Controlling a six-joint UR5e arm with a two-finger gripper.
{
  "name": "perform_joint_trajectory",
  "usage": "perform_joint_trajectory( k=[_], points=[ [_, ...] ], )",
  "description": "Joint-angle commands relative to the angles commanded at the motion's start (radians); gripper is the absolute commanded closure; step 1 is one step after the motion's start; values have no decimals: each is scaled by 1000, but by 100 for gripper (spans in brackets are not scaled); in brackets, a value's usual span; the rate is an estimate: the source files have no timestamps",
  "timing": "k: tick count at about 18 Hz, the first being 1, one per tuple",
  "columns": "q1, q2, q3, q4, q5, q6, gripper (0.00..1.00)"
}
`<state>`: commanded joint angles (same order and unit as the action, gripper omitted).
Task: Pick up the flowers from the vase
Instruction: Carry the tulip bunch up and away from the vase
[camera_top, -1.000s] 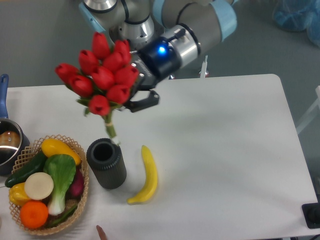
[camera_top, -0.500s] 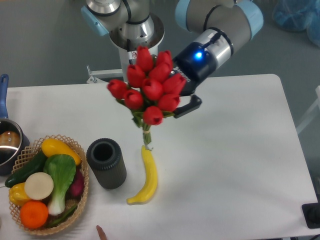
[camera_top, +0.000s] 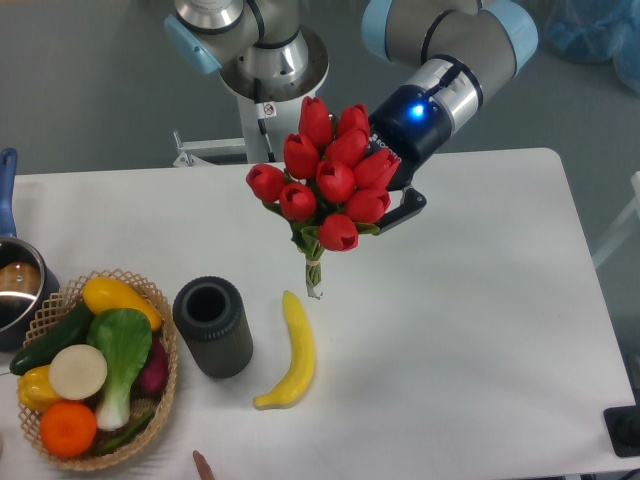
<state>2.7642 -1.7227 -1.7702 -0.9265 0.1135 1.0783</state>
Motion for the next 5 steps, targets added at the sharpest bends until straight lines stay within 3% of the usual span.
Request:
perform_joint_trajectory(
  k=[5],
  points=[
    [2,0,-2,0,0,3,44]
  ],
)
